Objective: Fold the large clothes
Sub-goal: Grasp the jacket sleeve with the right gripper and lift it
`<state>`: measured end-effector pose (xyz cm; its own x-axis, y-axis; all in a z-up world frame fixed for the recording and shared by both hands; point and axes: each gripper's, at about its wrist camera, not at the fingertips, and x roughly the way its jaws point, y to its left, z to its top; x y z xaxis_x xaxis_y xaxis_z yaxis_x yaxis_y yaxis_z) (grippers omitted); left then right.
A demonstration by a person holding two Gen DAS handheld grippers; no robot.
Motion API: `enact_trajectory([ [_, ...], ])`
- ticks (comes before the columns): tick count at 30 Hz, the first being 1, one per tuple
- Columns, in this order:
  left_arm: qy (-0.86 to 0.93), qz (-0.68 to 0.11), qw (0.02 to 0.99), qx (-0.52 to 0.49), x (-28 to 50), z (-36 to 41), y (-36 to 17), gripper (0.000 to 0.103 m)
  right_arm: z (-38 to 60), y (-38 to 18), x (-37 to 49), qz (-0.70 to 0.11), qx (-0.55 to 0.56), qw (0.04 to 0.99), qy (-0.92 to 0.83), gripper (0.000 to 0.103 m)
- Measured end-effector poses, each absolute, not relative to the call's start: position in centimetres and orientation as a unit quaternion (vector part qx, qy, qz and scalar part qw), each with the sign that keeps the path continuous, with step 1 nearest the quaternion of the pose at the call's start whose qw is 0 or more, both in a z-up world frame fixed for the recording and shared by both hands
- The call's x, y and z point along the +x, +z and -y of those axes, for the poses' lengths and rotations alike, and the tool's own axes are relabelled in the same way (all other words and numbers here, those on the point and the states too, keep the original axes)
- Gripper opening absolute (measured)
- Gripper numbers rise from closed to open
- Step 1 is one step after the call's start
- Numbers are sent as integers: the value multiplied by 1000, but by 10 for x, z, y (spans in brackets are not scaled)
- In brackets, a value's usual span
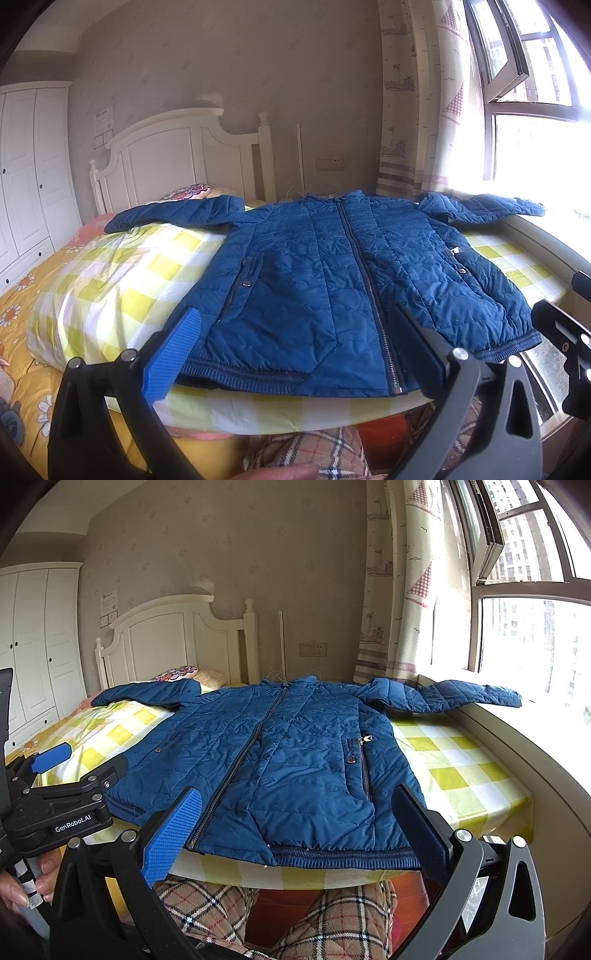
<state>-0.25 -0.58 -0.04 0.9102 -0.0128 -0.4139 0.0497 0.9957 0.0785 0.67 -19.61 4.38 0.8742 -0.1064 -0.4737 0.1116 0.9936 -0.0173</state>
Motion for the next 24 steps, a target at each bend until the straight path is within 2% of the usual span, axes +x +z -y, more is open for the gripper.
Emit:
enact_trajectory([
  [3, -46, -218, 974, 44, 17, 7, 7, 101, 197, 47, 23, -223, -13, 973, -52, 99],
  [6, -46, -230, 971, 38, 64, 3, 14, 101, 206, 45, 62, -262, -21, 963, -58, 99],
  [12, 9, -305, 952, 35, 201, -14, 17, 101, 268, 33, 136, -324, 89, 939, -69, 99],
  [16, 29, -370, 927, 64, 274, -19, -13, 101, 324, 11, 173, -362, 171, 910, -104, 99],
  [21, 27, -430, 898, 93, 324, -25, -67, 101, 403, -3, 218, -364, 229, 885, -176, 99],
  [24, 7, -445, 895, 39, 332, -39, -83, 101, 458, -14, 251, -359, 260, 865, -233, 99],
])
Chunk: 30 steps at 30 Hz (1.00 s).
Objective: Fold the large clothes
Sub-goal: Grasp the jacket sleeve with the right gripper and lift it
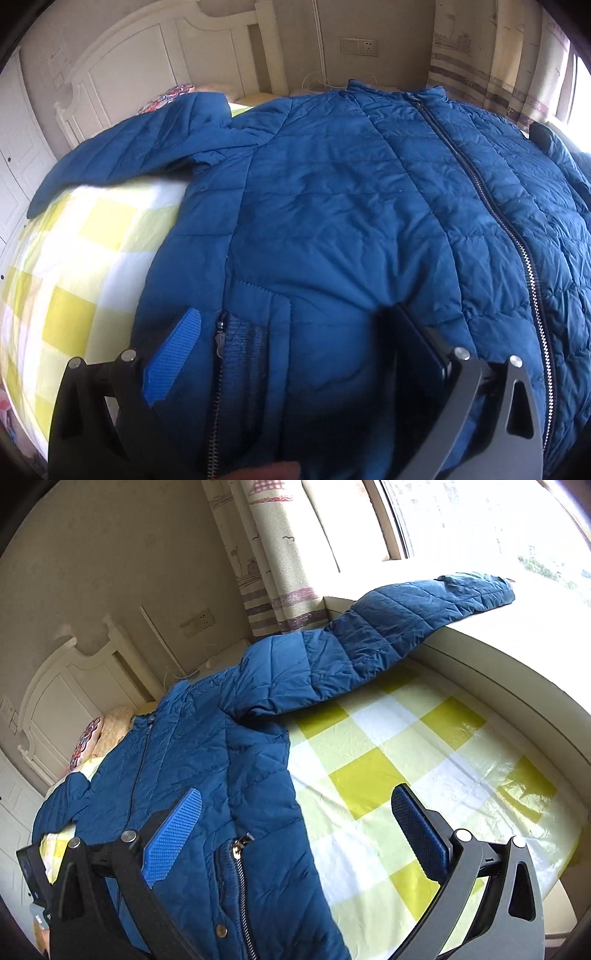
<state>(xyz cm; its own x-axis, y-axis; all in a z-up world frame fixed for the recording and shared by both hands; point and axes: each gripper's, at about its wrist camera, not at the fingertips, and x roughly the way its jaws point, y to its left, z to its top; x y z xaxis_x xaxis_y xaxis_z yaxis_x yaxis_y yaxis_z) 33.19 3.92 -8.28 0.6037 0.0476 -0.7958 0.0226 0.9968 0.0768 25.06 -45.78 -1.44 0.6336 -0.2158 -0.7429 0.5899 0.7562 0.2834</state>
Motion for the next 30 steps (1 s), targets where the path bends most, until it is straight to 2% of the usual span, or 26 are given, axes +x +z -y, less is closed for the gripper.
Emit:
enact_trajectory([
  [9, -10, -455, 890, 11, 325, -49, -88, 101, 564, -56, 327, -364, 342, 807, -314, 99],
  [12, -10, -455, 890, 12, 325, -47, -88, 101, 589, -62, 332, -339, 385, 787, -343, 98],
  [13, -10, -455, 890, 11, 325, -48, -88, 101, 593, -61, 334, -332, 395, 783, -347, 90],
  [14, -10, -455, 891, 10, 324, -48, -88, 101, 591, -57, 341, -336, 387, 783, -353, 50],
  [15, -10, -454, 891, 11, 324, -48, -88, 101, 579, -45, 351, -339, 350, 794, -363, 25],
  [17, -8, -453, 891, 12, 324, -48, -88, 101, 534, -7, 379, -311, 241, 854, -340, 20],
  [19, -7, -453, 891, 12, 324, -47, -88, 101, 476, 21, 406, -292, 151, 902, -279, 20],
  [22, -6, -453, 892, 12, 324, -47, -88, 101, 390, 37, 438, -294, 80, 940, -154, 19],
  [26, -6, -453, 892, 11, 324, -48, -88, 101, 277, 5, 471, -367, -25, 930, -22, 20],
  [28, -7, -453, 892, 11, 324, -48, -88, 101, 237, -30, 477, -424, -77, 902, 14, 35],
  [29, -7, -452, 892, 11, 324, -48, -88, 101, 223, -48, 473, -446, -90, 890, 25, 55],
  [30, -7, -452, 892, 10, 324, -48, -88, 101, 216, -64, 470, -465, -97, 879, 24, 68],
])
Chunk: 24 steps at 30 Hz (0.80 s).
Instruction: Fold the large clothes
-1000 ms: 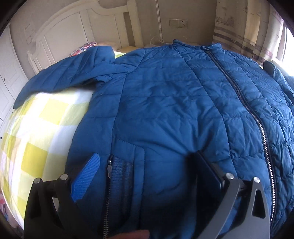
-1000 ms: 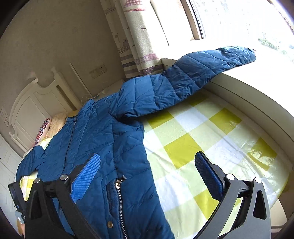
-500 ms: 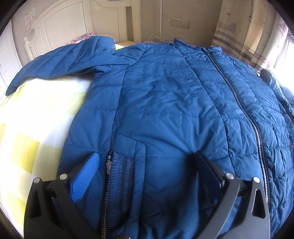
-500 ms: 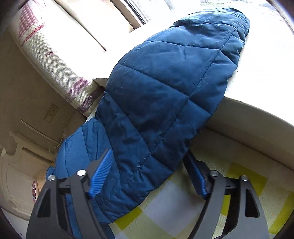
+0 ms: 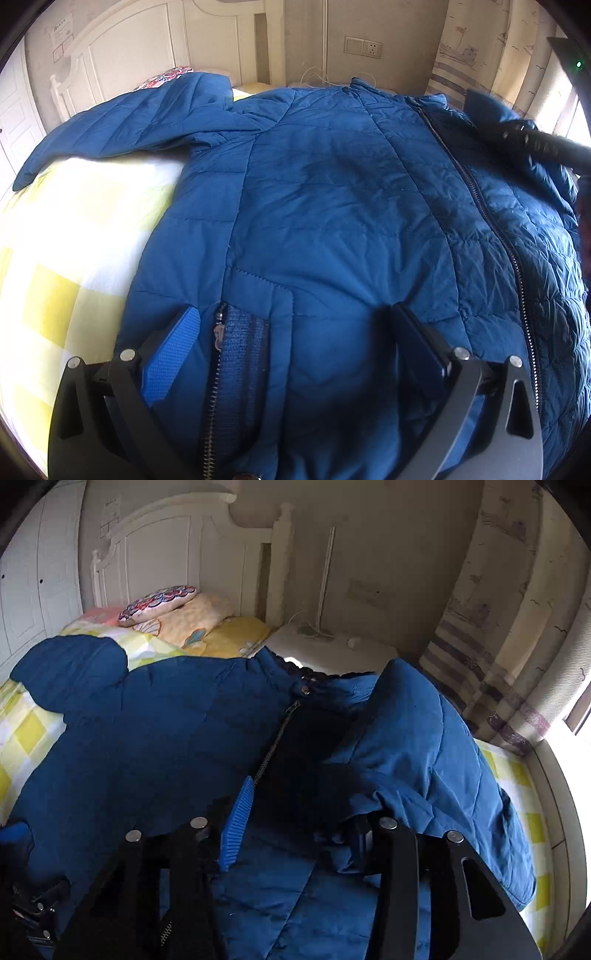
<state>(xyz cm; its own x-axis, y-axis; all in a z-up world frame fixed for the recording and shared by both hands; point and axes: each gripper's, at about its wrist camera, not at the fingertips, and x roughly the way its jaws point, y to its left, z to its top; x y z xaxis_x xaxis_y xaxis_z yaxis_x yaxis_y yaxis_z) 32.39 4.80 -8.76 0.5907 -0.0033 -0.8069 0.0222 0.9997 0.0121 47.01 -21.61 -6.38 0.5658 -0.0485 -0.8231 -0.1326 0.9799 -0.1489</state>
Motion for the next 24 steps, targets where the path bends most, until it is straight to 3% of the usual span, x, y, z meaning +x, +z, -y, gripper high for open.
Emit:
enact_trajectory([
  [5, -7, -452, 892, 11, 324, -48, -88, 101, 242, -67, 444, -480, -34, 877, -17, 85],
  [12, 3, -449, 893, 23, 321, -44, -79, 101, 330, -36, 353, -416, 98, 898, -100, 85],
  [14, -7, -428, 903, 42, 322, -29, -64, 101, 355, -41, 333, -414, 116, 892, -140, 78],
  [19, -85, -358, 918, 146, 341, 62, -22, 101, 399, -62, 308, -417, 204, 869, -172, 72],
  [24, -149, -304, 892, 298, 372, 181, -24, 101, 409, -69, 306, -418, 230, 861, -175, 73],
])
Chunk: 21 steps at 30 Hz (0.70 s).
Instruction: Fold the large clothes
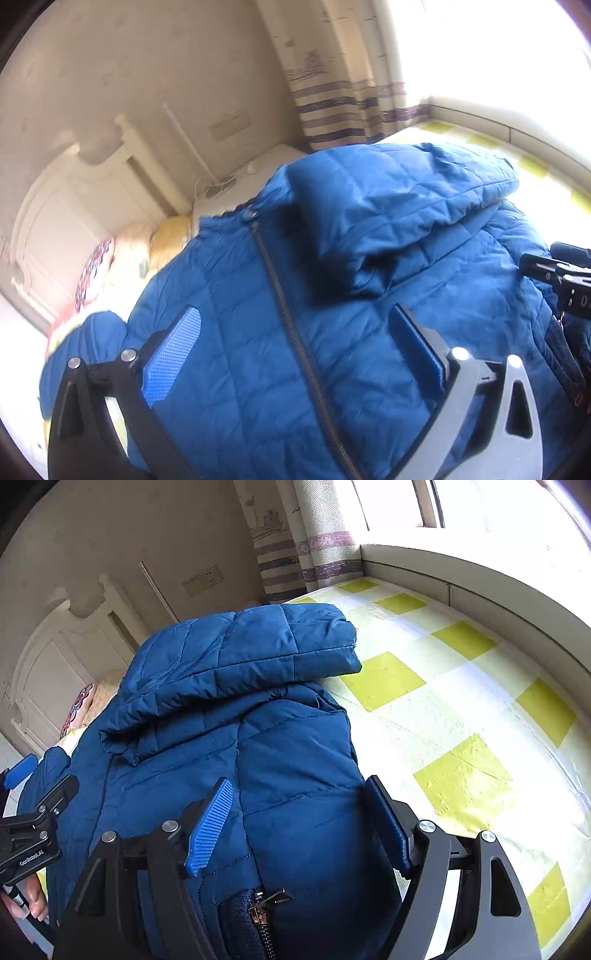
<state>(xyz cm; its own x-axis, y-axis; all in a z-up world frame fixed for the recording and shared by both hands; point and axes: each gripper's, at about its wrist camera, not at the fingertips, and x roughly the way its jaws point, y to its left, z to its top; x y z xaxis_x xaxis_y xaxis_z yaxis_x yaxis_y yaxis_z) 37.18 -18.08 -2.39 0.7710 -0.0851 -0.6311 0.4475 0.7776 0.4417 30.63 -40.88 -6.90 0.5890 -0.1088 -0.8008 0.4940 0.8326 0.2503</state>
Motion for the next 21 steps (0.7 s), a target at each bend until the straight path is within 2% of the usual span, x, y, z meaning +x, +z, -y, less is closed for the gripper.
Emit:
enact_trajectory([
  [3, -179, -263, 870, 378, 376, 238, -32, 101, 412, -71, 303, -413, 240, 862, -172, 74],
  [6, -209, -263, 839, 428, 381, 277, -46, 99, 410, -73, 303, -408, 248, 863, -168, 74],
  [7, -212, -270, 830, 439, 385, 286, -53, 89, 411, -74, 303, -406, 251, 863, -167, 74],
  [9, -217, -286, 820, 445, 394, 295, -61, 54, 409, -75, 298, -403, 255, 863, -164, 74],
  [10, -214, -293, 827, 429, 398, 293, -60, 25, 410, -75, 298, -402, 258, 863, -163, 74],
  [11, -216, -295, 847, 385, 402, 286, -50, 20, 411, -75, 299, -401, 260, 863, -162, 74],
  [13, -237, -319, 892, 214, 415, 249, -19, 15, 414, -75, 298, -396, 268, 864, -159, 74],
  [15, -230, -351, 908, -5, 435, 185, -1, 15, 417, -75, 296, -392, 275, 864, -156, 74],
  [17, -190, -374, 891, -173, 446, 119, -12, 15, 416, -75, 297, -393, 275, 864, -156, 74],
  [19, -140, -393, 875, -246, 447, 69, -37, 15, 415, -74, 299, -394, 272, 864, -158, 74],
  [21, -97, -426, 864, -251, 447, 35, -64, 15, 414, -74, 299, -395, 272, 864, -154, 76],
])
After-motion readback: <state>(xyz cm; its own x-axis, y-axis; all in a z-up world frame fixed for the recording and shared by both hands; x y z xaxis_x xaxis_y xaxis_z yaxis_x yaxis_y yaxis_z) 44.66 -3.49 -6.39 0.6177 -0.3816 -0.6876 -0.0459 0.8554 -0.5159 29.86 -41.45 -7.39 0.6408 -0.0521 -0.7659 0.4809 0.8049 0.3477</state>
